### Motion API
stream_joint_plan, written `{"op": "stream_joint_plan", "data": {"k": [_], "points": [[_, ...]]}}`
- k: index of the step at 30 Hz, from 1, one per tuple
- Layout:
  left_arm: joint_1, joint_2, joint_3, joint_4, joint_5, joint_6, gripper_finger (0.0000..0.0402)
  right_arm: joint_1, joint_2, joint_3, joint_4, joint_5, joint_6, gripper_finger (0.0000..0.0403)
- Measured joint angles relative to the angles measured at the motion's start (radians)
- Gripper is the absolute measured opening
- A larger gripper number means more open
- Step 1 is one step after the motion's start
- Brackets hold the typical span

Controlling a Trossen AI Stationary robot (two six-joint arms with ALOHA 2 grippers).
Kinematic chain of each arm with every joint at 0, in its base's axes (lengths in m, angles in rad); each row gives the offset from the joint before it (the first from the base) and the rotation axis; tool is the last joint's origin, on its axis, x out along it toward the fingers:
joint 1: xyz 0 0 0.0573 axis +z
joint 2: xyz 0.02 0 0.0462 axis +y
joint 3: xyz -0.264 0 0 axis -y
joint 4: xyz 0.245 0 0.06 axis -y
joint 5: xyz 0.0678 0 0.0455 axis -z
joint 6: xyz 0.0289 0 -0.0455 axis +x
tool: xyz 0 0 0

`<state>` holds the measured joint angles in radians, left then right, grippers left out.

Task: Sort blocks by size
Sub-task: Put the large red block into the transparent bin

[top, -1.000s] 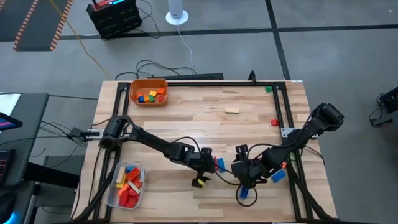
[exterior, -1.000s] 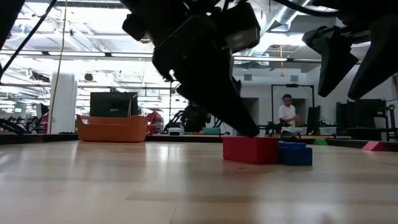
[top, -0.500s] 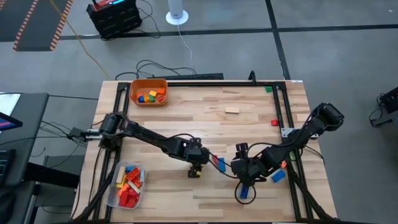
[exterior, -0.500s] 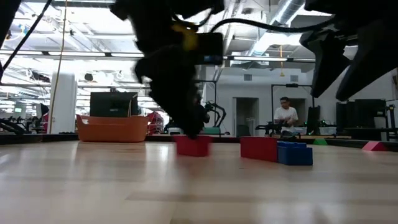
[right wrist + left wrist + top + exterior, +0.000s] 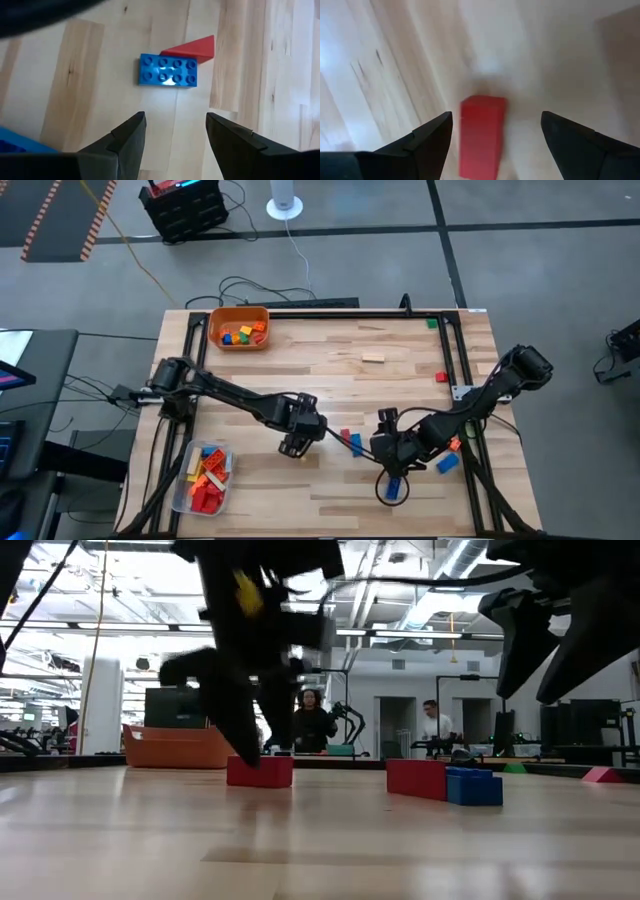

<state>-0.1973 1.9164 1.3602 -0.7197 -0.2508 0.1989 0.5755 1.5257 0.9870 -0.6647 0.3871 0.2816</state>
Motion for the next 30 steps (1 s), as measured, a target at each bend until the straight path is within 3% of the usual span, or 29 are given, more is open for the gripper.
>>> {"op": "stream_joint_plan", "data": {"k": [6, 12, 15, 20, 21, 26, 30], "points": [[0.048, 0.024, -0.005, 0.011, 0.001, -0.039, 0.0297, -0.003, 0.0, 0.0, 0.012, 0.001, -0.01, 0.024], [0.056, 0.046, -0.005, -0.018, 0.068, -0.028, 0.0285, -0.003, 0.0, 0.0, 0.011, 0.005, -0.018, 0.024], [0.056, 0.058, -0.006, -0.037, 0.076, -0.032, 0.0244, -0.003, 0.001, 0.0, 0.011, 0.005, -0.021, 0.024], [0.05, 0.067, -0.003, -0.052, 0.095, -0.038, 0.0129, -0.003, 0.001, 0.0, 0.011, 0.009, -0.021, 0.024], [0.048, 0.066, -0.002, -0.056, 0.096, -0.039, 0.0122, -0.003, 0.001, 0.0, 0.011, 0.009, -0.021, 0.024], [0.02, 0.018, 0.091, -0.271, 0.129, -0.115, 0.0123, -0.002, 0.001, 0.0, 0.016, 0.011, -0.013, 0.024], [-0.037, -0.043, 0.188, -0.443, 0.287, -0.295, 0.0123, -0.002, -0.001, -0.007, 0.027, 0.04, 0.018, 0.024]]}}
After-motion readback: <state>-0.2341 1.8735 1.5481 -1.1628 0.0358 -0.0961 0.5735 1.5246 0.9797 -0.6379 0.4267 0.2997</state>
